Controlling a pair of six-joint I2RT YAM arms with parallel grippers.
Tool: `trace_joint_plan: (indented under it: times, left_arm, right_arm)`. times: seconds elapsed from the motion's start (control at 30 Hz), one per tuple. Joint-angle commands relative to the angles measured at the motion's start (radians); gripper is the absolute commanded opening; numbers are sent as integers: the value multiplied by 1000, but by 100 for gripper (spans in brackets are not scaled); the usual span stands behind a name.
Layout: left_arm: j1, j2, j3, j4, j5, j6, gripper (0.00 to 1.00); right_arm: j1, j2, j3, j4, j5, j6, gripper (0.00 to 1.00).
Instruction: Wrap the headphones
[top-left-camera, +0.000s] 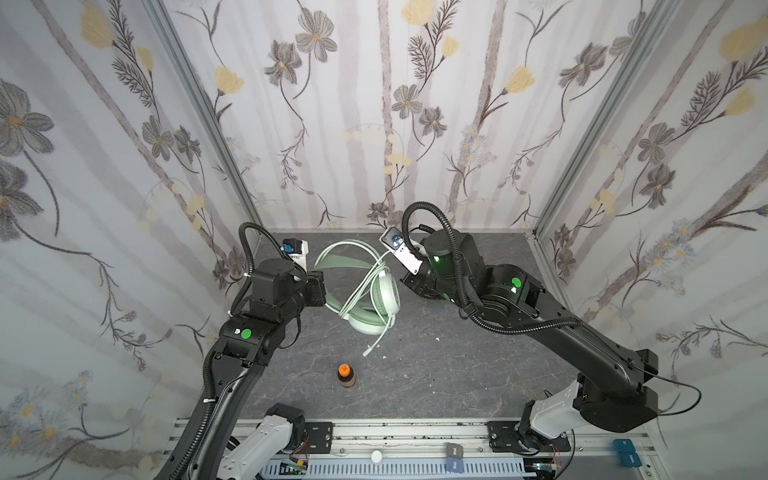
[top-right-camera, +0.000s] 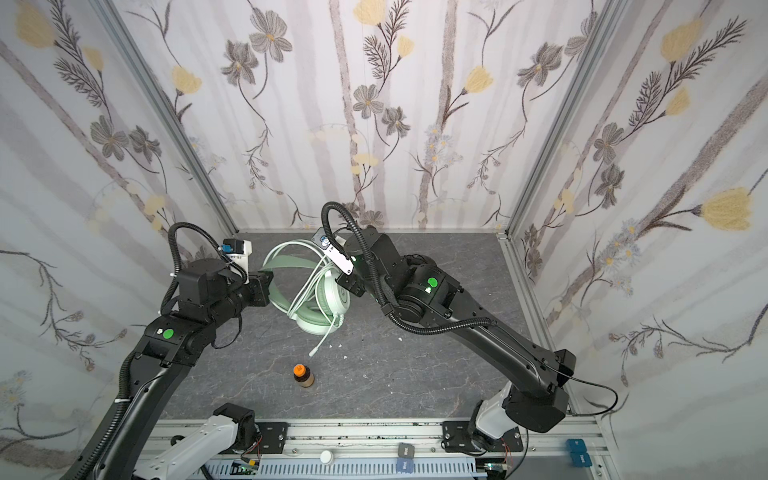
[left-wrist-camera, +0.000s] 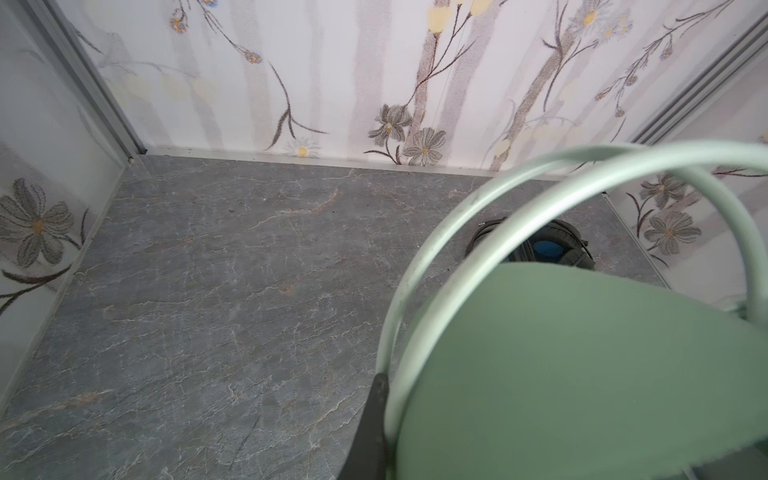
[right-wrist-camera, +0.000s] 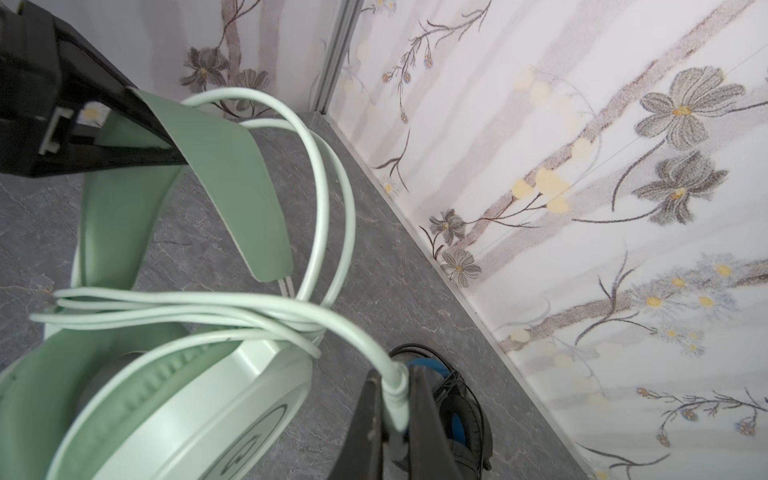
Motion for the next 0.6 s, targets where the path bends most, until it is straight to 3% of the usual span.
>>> trace_joint_plan:
  times: [0.0, 0.23, 0.57]
  left_arm:
    - [1, -10, -1, 46, 66, -16, 0]
    - [1, -16, -13, 78, 161, -51, 0]
    - [2, -36, -2, 80, 181, -95, 0]
  right_arm:
    - [-33, -17, -41, 27, -8, 15, 0]
    - [-102, -42, -147, 85, -102, 42, 0]
    - [-168, -51, -343, 197, -218, 89, 0]
